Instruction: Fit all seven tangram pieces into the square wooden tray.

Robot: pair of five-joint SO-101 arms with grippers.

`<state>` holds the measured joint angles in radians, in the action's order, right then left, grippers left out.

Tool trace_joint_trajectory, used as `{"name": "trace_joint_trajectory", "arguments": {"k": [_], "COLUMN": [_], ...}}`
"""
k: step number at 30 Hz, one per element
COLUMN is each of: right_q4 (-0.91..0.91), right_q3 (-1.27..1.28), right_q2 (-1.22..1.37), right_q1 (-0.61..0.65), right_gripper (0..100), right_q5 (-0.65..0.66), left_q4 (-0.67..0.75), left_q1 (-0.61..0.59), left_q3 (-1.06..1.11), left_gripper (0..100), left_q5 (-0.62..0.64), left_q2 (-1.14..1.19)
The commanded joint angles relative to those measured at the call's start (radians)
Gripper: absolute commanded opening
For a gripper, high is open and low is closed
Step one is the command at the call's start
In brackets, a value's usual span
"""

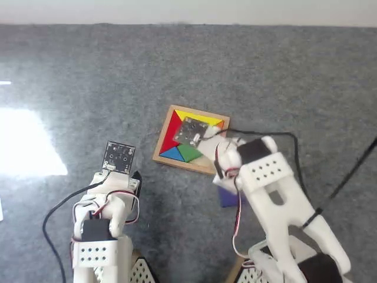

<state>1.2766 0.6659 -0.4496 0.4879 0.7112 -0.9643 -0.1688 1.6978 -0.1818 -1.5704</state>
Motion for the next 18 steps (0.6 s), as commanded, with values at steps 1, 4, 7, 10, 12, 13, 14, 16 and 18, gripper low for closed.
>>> {"name": "trace_joint_trajectory", "arguments": {"k": [1,4,7,10,12,13,14,16,18], "right_q4": [0.019,0.047,0.185,0.166,0.035,-0.019,-0.056,-0.101,-0.114], "right_q3": [-0.192,-0.322,-0.414,-0.327,-0.161,-0.075,0.012,0.147,0.216], "right_q2": [0.145,0.315,0.423,0.361,0.236,0.157,0.081,-0.054,-0.139], "right_q1": [-0.008,-0.01,-0.004,0.021,0.053,0.079,0.11,0.168,0.193], "right_gripper": [18.3,18.3,18.3,18.3,18.7,18.7,18.8,19.8,23.5], "right_q5": [0.221,0.275,0.244,0.071,-0.018,-0.057,-0.098,-0.163,-0.21], "left_q4": [0.0,0.0,0.0,0.0,0.0,0.0,0.0,0.0,0.0], "left_q1": [-0.006,-0.006,-0.006,-0.006,-0.006,-0.006,-0.006,-0.006,-0.006], "left_q3": [-0.008,-0.008,-0.008,-0.008,-0.008,-0.008,-0.008,-0.008,-0.008], "left_gripper": [15,15,15,15,15,15,15,15,15], "left_q5": [-0.012,-0.012,-0.012,-0.012,-0.012,-0.012,-0.012,-0.012,-0.012], "left_q2": [-0.015,-0.015,-0.015,-0.015,-0.015,-0.015,-0.015,-0.015,-0.015]}}
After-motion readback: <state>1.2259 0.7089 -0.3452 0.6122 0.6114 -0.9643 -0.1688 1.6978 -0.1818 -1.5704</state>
